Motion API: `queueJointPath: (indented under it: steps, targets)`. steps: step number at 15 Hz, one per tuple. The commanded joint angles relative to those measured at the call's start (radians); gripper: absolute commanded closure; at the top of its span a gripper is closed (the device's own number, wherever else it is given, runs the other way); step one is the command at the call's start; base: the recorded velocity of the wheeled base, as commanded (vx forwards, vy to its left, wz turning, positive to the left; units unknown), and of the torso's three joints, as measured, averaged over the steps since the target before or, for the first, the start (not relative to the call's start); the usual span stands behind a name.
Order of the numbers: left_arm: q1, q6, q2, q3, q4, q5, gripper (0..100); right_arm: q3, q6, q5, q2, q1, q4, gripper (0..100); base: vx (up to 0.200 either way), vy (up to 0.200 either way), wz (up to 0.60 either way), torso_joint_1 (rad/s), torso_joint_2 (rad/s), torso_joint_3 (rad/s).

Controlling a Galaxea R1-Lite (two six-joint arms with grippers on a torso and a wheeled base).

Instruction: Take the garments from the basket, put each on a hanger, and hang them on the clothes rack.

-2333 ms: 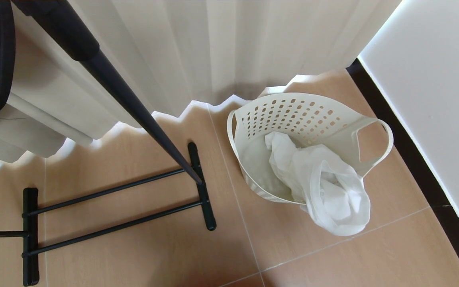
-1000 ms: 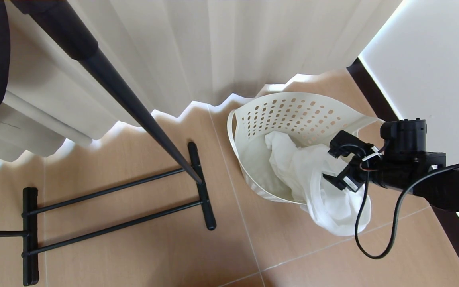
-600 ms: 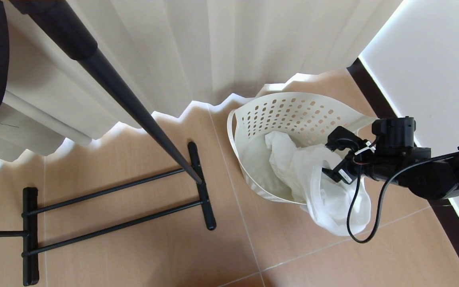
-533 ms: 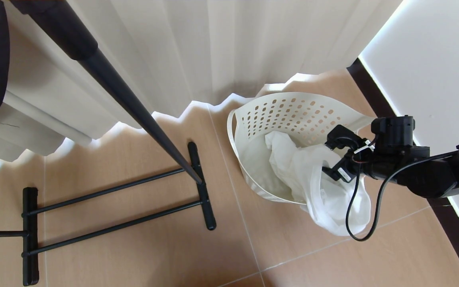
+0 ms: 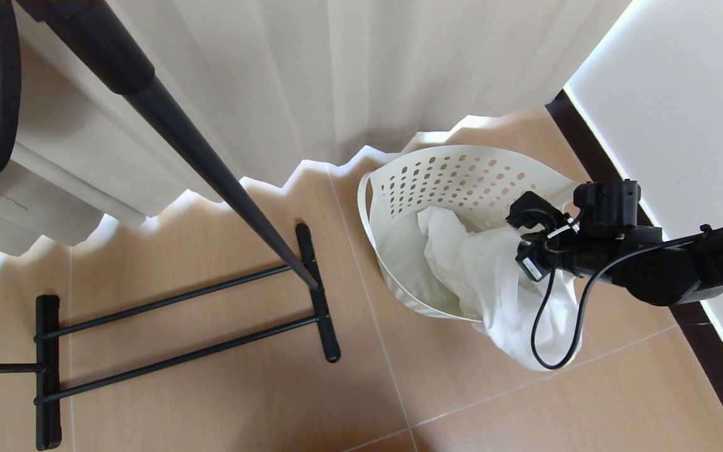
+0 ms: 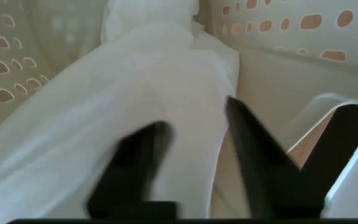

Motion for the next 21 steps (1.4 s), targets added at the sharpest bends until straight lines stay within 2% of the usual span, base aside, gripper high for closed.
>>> queueJointPath:
  steps: [1, 4, 6, 7, 8, 9, 11, 14, 15, 21]
  targets:
    - [0.0, 0.0, 0.001, 0.0, -0.001, 0.001, 0, 0.006, 0.023, 0.002, -0.014, 0.001, -0.001, 100, 0.0, 0.0, 0.0, 0.0, 0.0, 0.0]
    - [0.0, 0.0, 0.001, 0.0, -0.001, 0.001, 0, 0.055, 0.181, 0.013, -0.144, 0.027, 0.001, 100, 0.0, 0.0, 0.0, 0.0, 0.0, 0.0]
    - [-0.001, 0.003, 0.001, 0.0, -0.001, 0.001, 0, 0.137, 0.244, 0.051, -0.287, 0.042, 0.001, 100, 0.0, 0.0, 0.0, 0.0, 0.0, 0.0]
    - [0.0, 0.005, 0.001, 0.0, -0.001, 0.001, 0, 0.207, 0.283, 0.074, -0.416, 0.064, -0.001, 100, 0.0, 0.0, 0.0, 0.0, 0.0, 0.0]
    - [0.0, 0.005, 0.001, 0.0, -0.001, 0.001, 0, 0.23, 0.296, 0.079, -0.459, 0.068, -0.001, 100, 0.0, 0.0, 0.0, 0.0, 0.0, 0.0]
    - [-0.001, 0.005, 0.001, 0.0, -0.001, 0.001, 0, 0.299, 0.352, 0.099, -0.592, 0.082, -0.001, 100, 0.0, 0.0, 0.0, 0.0, 0.0, 0.0]
    - [0.0, 0.005, 0.001, 0.0, -0.001, 0.001, 0, 0.357, 0.431, 0.143, -0.785, 0.136, 0.001, 100, 0.0, 0.0, 0.0, 0.0, 0.0, 0.0]
    - [-0.001, 0.005, 0.001, 0.0, -0.001, 0.001, 0, 0.419, 0.526, 0.188, -0.991, 0.246, 0.01, 100, 0.0, 0.0, 0.0, 0.0, 0.0, 0.0]
    - [0.0, 0.005, 0.001, 0.0, -0.001, 0.001, 0, 0.423, 0.53, 0.203, -1.006, 0.268, 0.012, 100, 0.0, 0.0, 0.0, 0.0, 0.0, 0.0]
    - [-0.001, 0.003, 0.001, 0.0, 0.001, -0.001, 0, 0.427, 0.531, 0.208, -0.992, 0.269, 0.003, 100, 0.0, 0.0, 0.0, 0.003, 0.0, 0.054]
